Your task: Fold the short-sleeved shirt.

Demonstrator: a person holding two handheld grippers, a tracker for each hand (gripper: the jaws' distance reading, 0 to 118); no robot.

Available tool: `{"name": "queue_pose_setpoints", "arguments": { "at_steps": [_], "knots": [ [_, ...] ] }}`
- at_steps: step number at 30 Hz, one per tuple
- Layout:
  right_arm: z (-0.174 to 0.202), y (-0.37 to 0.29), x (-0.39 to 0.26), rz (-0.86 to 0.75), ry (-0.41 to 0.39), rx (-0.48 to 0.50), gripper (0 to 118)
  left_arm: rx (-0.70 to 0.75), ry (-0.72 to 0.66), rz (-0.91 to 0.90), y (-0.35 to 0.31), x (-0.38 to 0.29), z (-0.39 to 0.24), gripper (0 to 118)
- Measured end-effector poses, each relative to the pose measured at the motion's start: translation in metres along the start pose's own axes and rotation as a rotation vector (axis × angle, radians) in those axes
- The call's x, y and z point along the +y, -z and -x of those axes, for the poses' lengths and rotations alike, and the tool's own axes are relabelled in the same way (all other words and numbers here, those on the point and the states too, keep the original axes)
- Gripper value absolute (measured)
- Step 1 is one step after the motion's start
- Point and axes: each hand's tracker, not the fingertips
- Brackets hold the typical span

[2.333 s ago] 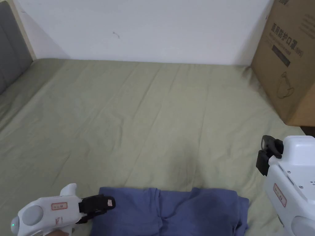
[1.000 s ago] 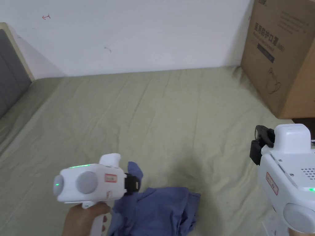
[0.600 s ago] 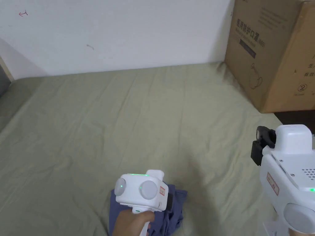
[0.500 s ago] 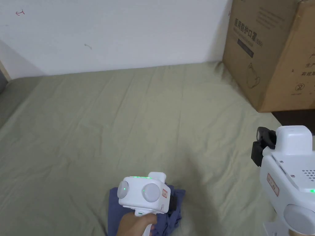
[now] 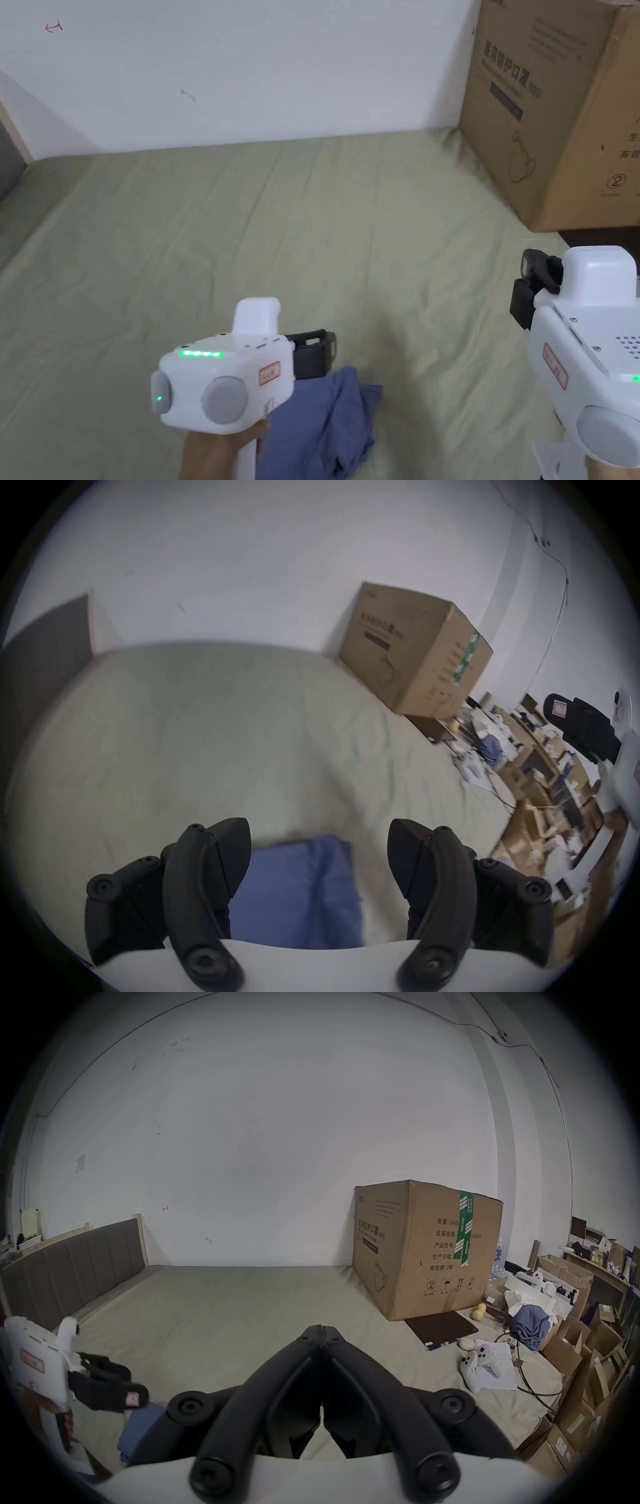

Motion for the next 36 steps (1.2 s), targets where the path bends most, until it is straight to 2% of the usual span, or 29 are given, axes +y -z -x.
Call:
{"name": "queue_pose_setpoints", "arguments": {
  "at_steps": [1,2,3,4,5,11,20,25,28,31,34,36],
  "knots": [
    [0.001,0.0,0.0,-0.002,0.0,0.003,0,0.028,0.007,-0.025,-0.004,-0.002,0.005,81],
    [0.001,0.0,0.001,-0.003,0.0,0.005,0,0.032,0.003,-0.028,-0.007,-0.006,0.011,67],
    [0.002,0.0,0.001,-0.003,0.0,0.007,0,0.026,-0.009,-0.032,-0.006,-0.008,0.017,45],
    [0.002,0.0,0.001,-0.003,-0.001,0.009,0,0.023,-0.02,-0.036,-0.006,-0.012,0.023,16],
    [0.003,-0.001,0.001,-0.003,-0.002,0.01,0,0.015,-0.034,-0.034,-0.005,-0.015,0.027,0],
    [0.003,0.001,0.0,0.006,-0.005,0.013,0,0.015,-0.032,0.043,0.021,-0.051,0.026,0],
    [-0.011,0.002,-0.004,0.02,-0.015,-0.007,0,-0.017,0.019,0.186,0.08,-0.102,-0.023,0],
    [-0.021,0.003,-0.007,0.031,-0.017,-0.029,0,0.046,0.056,0.275,0.111,-0.125,-0.039,0],
    [-0.025,0.003,-0.009,0.04,-0.017,-0.037,0,0.09,0.165,0.218,0.114,-0.138,-0.048,0],
    [-0.026,0.002,-0.011,0.044,-0.013,-0.043,0,0.118,0.199,0.227,0.115,-0.141,-0.056,0],
    [-0.024,0.0,-0.011,0.047,-0.007,-0.037,0,0.09,0.191,0.222,0.106,-0.132,-0.051,0],
    [-0.021,-0.004,-0.009,0.04,-0.01,-0.029,0,0.033,0.153,0.123,0.086,-0.12,-0.048,0]
  ]
}}
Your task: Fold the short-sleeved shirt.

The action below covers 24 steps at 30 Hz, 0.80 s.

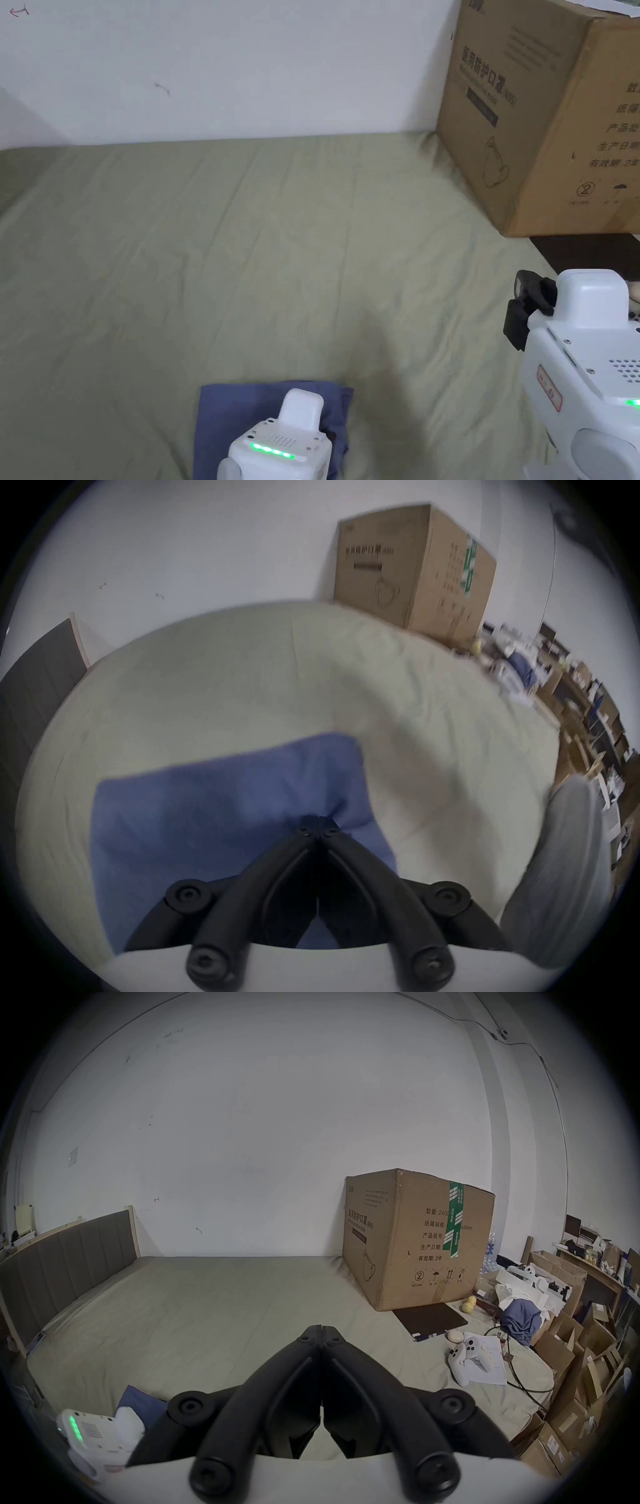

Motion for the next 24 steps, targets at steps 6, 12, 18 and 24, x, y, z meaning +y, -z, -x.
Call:
{"name": "queue_pose_setpoints", "arguments": {
  "at_steps": [6,12,18,24],
  "knots": [
    [0.014,-0.008,0.01,-0.033,-0.004,0.032,0,-0.018,0.033,-0.216,-0.078,0.056,0.013,0],
    [0.034,-0.016,0.022,-0.077,-0.01,0.069,0,0.071,0.06,-0.393,-0.144,0.104,0.045,0],
    [0.055,-0.021,0.033,-0.122,-0.011,0.107,0,0.203,0.031,-0.498,-0.186,0.128,0.088,0],
    [0.076,-0.022,0.036,-0.151,-0.038,0.123,0,0.302,-0.001,-0.579,-0.214,0.125,0.128,0]
  ]
}}
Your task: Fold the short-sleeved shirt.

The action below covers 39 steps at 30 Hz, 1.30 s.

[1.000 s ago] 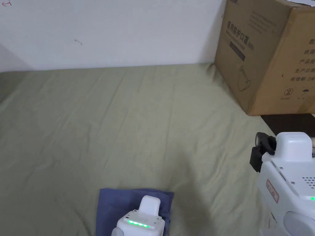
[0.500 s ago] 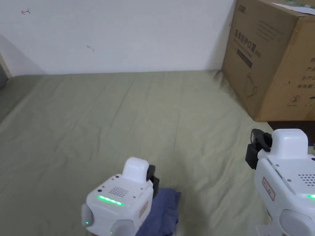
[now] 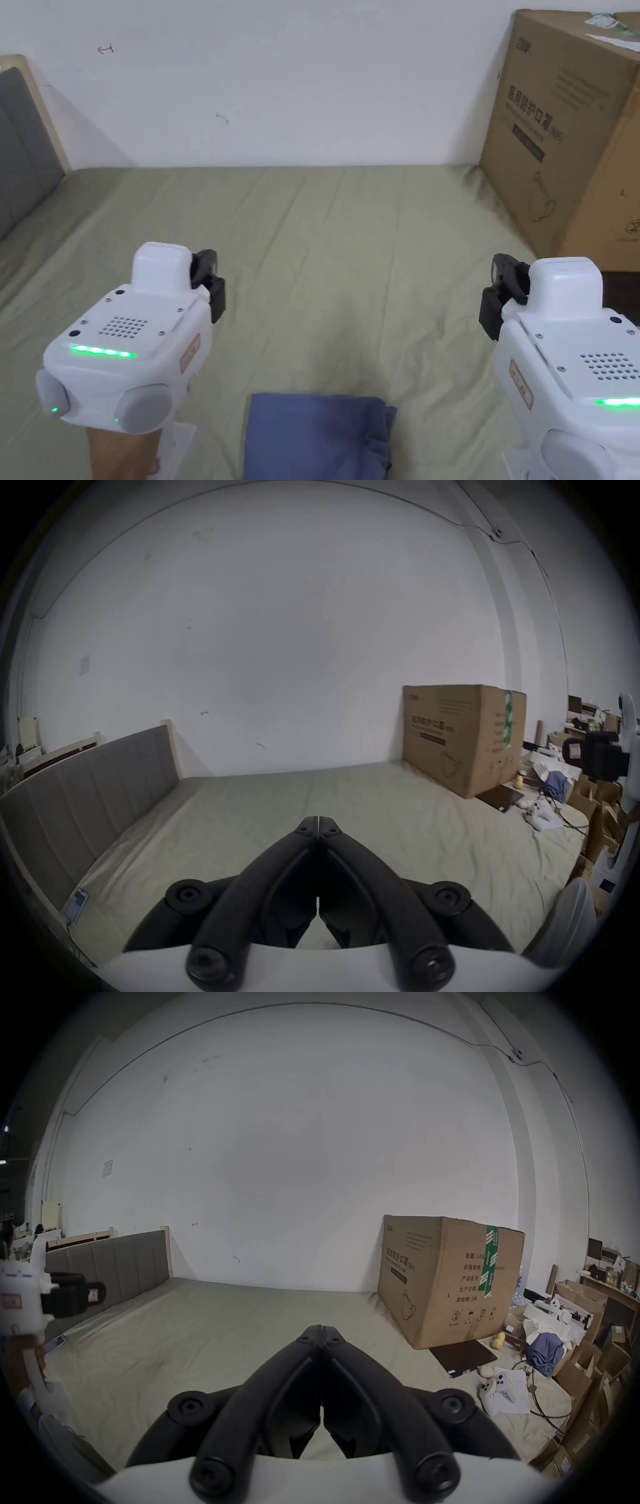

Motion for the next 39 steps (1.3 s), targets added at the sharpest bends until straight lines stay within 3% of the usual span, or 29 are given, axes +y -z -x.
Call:
{"name": "queue_pose_setpoints", "arguments": {
  "at_steps": [21,29,39],
  "knots": [
    [0.017,0.008,-0.008,0.007,0.014,0.022,0,0.065,-0.048,-0.03,-0.013,-0.009,0.029,0],
    [0.054,0.036,-0.066,0.168,0.038,0.107,0,0.05,-0.067,-0.013,-0.014,-0.015,0.034,0],
    [0.109,0.064,-0.173,0.416,-0.015,0.223,0,0.046,-0.101,0.049,-0.01,-0.039,0.046,0]
  ]
}}
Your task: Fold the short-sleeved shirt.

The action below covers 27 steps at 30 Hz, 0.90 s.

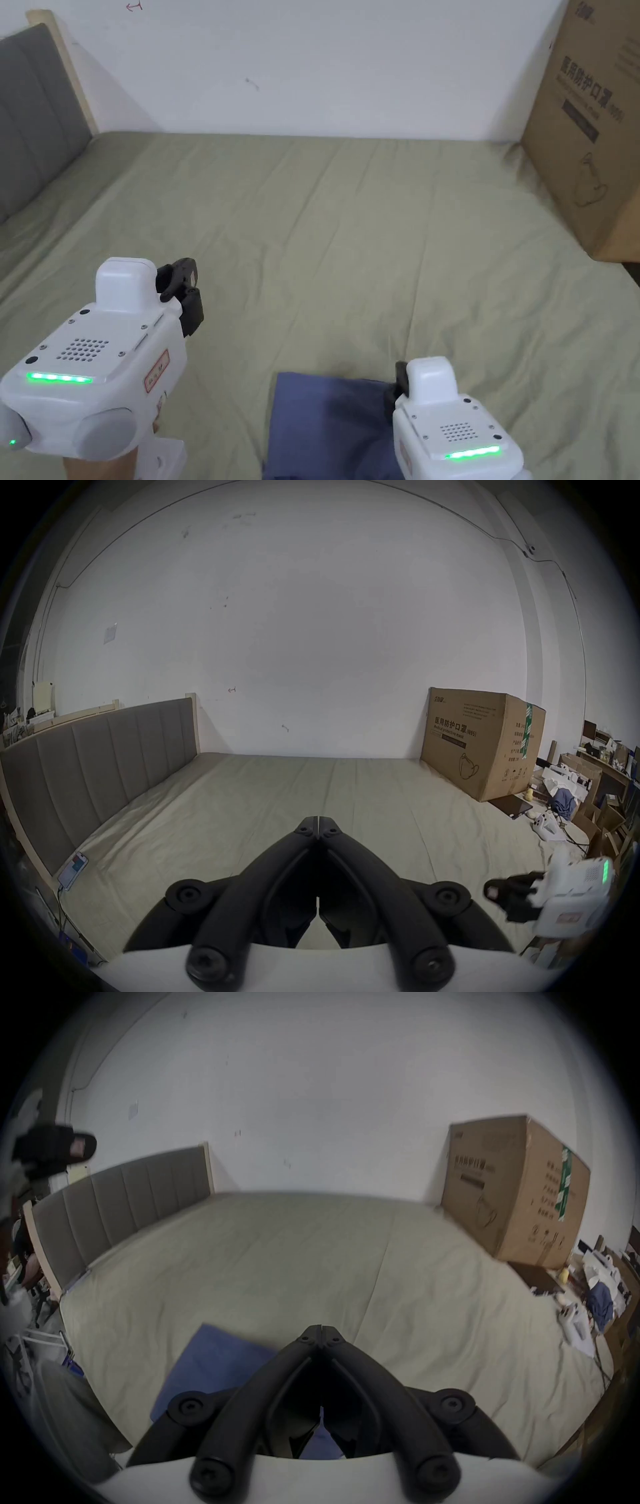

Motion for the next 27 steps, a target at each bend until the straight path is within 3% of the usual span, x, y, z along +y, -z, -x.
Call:
{"name": "queue_pose_setpoints", "arguments": {
  "at_steps": [10,13,15,16,18,19,20,23,27],
  "knots": [
    [0.005,0.056,-0.067,0.238,-0.004,0.004,0,-0.059,-0.101,0.189,0.022,-0.045,0.006,0],
    [0.006,0.054,-0.069,0.212,-0.028,0.004,0,-0.054,-0.167,0.318,0.036,-0.065,0.004,2],
    [0.004,0.054,-0.068,0.218,-0.016,0.008,0,-0.092,-0.243,0.428,0.047,-0.081,0.004,15],
    [0.001,0.055,-0.069,0.219,0.0,0.016,0,-0.119,-0.281,0.492,0.054,-0.091,0.003,29],
    [-0.001,0.054,-0.068,0.218,0.009,0.024,0,-0.164,-0.351,0.584,0.065,-0.107,0.002,79],
    [-0.001,0.053,-0.068,0.217,0.008,0.028,0,-0.187,-0.379,0.639,0.07,-0.114,0.001,94],
    [-0.001,0.053,-0.067,0.218,0.005,0.031,0,-0.206,-0.417,0.679,0.077,-0.122,0.001,102],
    [-0.003,0.053,-0.067,0.22,0.012,0.039,0,-0.271,-0.486,0.795,0.099,-0.14,0.001,102],
    [-0.004,0.049,-0.062,0.223,0.026,0.047,0,-0.331,-0.478,0.897,0.121,-0.156,-0.004,99]
  ]
}}
